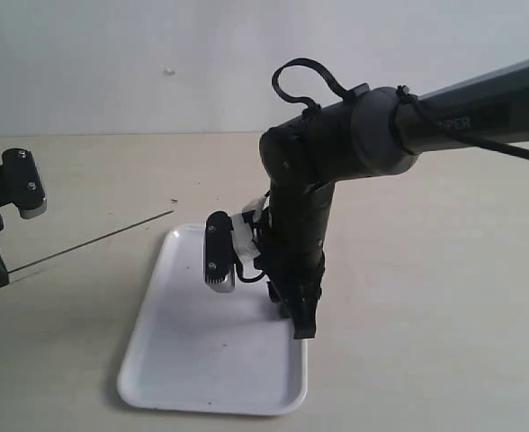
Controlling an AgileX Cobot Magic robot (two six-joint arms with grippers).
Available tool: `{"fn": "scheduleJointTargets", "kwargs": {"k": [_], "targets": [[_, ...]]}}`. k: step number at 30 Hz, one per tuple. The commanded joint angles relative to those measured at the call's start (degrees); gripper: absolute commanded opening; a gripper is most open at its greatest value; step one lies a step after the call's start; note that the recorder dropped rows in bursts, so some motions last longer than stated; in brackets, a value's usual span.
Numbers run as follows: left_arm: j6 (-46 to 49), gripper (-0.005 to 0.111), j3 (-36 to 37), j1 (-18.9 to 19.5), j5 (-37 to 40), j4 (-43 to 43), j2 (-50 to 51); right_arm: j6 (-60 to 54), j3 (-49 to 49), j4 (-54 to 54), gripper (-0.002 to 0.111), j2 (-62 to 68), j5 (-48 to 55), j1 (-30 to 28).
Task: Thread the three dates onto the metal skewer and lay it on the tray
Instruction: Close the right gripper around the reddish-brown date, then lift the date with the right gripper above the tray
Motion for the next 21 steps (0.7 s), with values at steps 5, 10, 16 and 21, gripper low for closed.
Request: {"fn": "scheduleJointTargets", "kwargs": {"k": [5,10,16,21], "targets": [[-0.15,0.000,0.17,0.05,-0.13,-1.54,-0.14,0.14,-0.18,-0.41,0.031,-3.48,1.34,0.07],[-0.01,0.000,0.17,0.05,-0.47,-1.56,-0.14,0.14,-0.18,-0.41,0.031,-5.71,2.56,0.07],[9.59,0.000,0.17,0.05,-1.26,-8.29,-0.14,4.10,-0.18,-1.54,0.031,-9.04,7.72,0.07],[26.19,0.000,0.17,0.05,1.39,-24.12,-0.14,8.07,-0.18,-2.99,0.031,-13.22,11.01,0.07]]}}
